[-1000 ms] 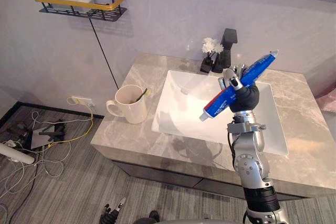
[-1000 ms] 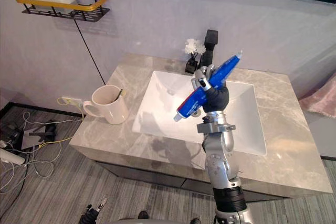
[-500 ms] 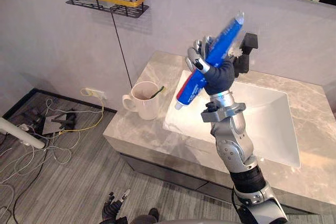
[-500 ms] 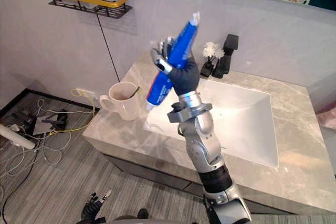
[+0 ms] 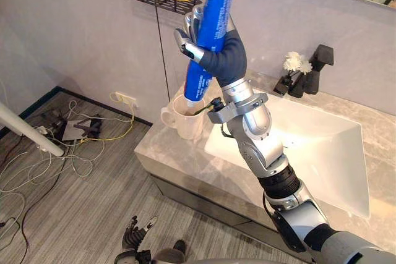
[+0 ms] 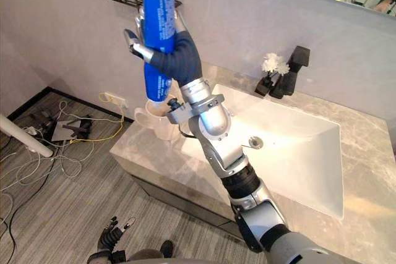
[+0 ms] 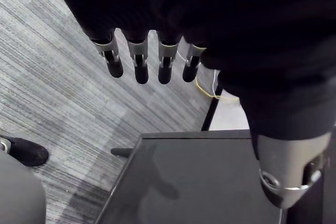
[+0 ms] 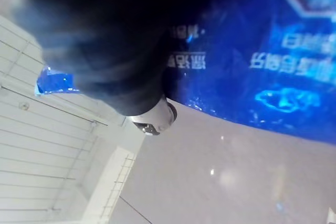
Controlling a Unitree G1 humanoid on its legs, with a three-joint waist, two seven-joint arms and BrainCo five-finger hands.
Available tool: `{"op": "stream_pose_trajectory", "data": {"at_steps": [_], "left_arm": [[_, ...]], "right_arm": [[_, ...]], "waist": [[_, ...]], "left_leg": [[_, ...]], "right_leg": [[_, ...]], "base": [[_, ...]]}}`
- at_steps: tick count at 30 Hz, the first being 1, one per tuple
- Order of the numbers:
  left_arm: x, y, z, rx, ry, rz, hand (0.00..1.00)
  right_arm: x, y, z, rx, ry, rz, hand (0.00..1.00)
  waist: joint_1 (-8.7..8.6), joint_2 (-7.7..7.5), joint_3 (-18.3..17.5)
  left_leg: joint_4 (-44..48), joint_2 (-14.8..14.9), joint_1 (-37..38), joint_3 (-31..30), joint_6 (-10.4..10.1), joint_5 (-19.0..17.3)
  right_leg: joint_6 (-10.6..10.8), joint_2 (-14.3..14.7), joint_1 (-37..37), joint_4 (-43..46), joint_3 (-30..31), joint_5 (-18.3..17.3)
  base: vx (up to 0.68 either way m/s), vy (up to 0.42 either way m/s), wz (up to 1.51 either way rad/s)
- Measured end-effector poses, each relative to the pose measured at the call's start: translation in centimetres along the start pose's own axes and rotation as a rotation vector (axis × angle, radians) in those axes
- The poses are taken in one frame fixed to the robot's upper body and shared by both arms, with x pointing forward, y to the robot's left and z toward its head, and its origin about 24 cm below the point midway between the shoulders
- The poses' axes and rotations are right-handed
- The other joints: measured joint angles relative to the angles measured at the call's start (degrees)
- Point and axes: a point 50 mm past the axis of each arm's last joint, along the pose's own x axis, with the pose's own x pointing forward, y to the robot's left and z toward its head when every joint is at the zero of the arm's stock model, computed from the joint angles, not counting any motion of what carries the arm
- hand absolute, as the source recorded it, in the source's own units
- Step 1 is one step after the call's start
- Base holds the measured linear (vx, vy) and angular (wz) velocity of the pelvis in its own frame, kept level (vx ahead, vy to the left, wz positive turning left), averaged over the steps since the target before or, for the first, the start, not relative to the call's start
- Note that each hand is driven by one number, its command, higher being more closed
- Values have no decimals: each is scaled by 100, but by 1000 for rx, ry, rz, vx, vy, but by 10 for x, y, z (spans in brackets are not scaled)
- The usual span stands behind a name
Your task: Organize washtable
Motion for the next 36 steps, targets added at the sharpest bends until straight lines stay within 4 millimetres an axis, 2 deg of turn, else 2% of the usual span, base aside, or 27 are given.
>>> {"op": "stream_pose_trajectory", "data": {"at_steps": [3,10,16,27,36], "left_arm": [[0,1,2,9,-7,-3,0],[1,1,3,44,-17,-18,0],[1,1,3,49,-17,-20,0],[1,-1,4,93,-26,-39,0],[0,-1,1,118,-17,-47,0]], "right_arm": [[-1,-4,-9,-51,40,-21,100],[0,-10,-22,-137,98,-47,100],[5,-15,-21,-221,96,-42,100],[4,-24,-26,-279,119,-74,100],[3,-31,-35,-320,170,-91,100]], "waist": [[98,-17,46],[142,-9,138],[252,10,203],[252,56,313],[258,154,402]], "left_leg": [[29,26,-18,-10,-5,-4],[116,34,-112,-61,-13,-10],[232,35,-222,-61,-14,-27],[277,38,-275,-60,-9,-32],[282,37,-284,-62,-9,-33]], "right_leg": [[-2,28,3,0,-3,-1],[-9,39,-20,16,-50,-5],[-10,38,-81,41,-53,-5],[-17,40,-108,51,-52,-4],[-17,40,-111,51,-53,-4]], "base": [[-4,-3,1],[-12,-2,4],[0,0,0],[0,0,0],[0,0,0]]}}
